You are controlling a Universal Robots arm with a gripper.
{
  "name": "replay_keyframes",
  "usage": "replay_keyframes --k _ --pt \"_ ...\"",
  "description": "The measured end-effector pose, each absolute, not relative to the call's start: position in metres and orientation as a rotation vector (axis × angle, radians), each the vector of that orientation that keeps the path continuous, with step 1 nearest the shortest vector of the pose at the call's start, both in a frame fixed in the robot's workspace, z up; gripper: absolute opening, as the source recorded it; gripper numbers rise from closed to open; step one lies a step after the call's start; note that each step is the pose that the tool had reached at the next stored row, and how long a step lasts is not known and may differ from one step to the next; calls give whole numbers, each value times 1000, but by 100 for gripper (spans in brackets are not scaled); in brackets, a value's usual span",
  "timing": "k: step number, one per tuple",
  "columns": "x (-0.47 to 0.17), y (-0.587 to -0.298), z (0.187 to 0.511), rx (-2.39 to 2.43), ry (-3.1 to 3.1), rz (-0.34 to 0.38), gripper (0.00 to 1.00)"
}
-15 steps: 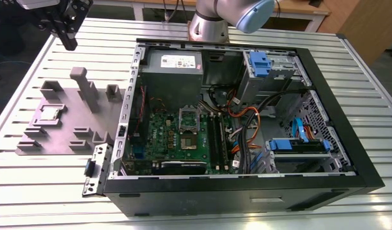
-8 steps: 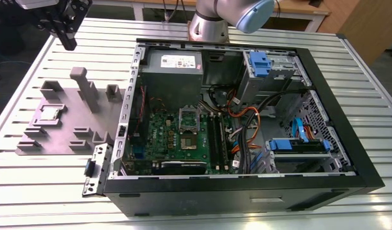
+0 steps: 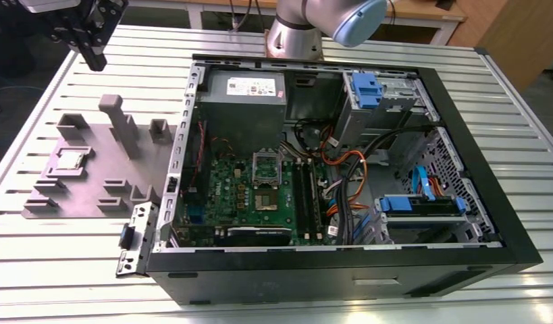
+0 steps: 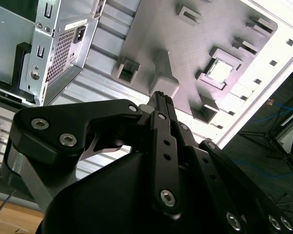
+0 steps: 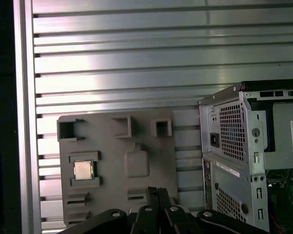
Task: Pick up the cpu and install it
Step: 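Reach for the cpu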
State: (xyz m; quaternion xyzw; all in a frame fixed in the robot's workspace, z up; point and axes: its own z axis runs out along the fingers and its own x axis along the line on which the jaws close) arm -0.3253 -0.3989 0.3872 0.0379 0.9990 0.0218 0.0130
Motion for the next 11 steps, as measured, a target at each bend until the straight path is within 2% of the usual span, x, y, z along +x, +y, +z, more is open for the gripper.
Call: replay_keyframes --k 11 --pt "-327 -399 387 118 3113 68 14"
